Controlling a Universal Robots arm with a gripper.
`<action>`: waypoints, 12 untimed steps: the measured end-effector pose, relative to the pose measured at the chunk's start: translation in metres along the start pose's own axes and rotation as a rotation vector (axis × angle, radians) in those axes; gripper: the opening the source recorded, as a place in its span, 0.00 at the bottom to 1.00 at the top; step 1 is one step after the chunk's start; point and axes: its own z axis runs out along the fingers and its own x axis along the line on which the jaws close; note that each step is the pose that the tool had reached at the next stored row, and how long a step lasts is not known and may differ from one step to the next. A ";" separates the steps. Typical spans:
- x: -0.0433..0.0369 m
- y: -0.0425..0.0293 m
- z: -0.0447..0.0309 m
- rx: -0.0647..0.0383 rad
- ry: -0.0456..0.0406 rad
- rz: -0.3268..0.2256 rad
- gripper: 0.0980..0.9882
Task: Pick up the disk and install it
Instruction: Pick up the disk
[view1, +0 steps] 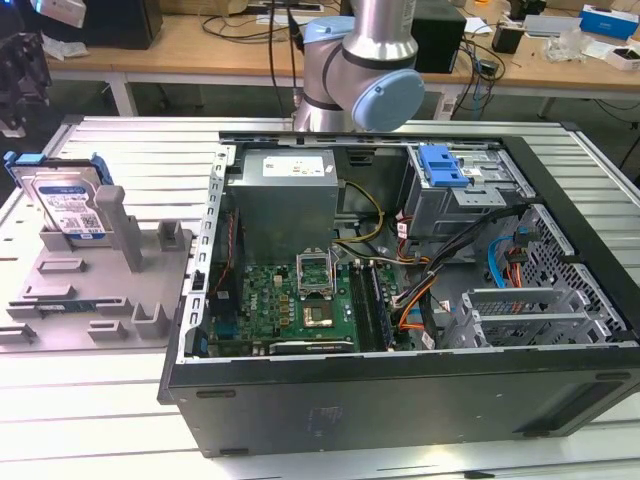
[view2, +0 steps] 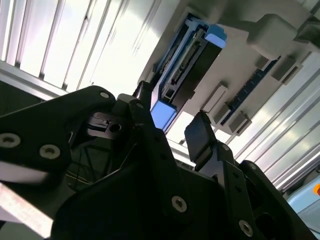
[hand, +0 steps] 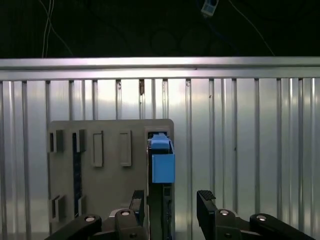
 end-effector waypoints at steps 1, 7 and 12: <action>0.0001 0.0015 0.0005 0.000 0.0000 -0.003 0.50; 0.0036 0.0100 0.0060 0.000 0.0000 -0.009 0.50; 0.0067 0.0101 0.0149 -0.001 0.0001 -0.009 0.50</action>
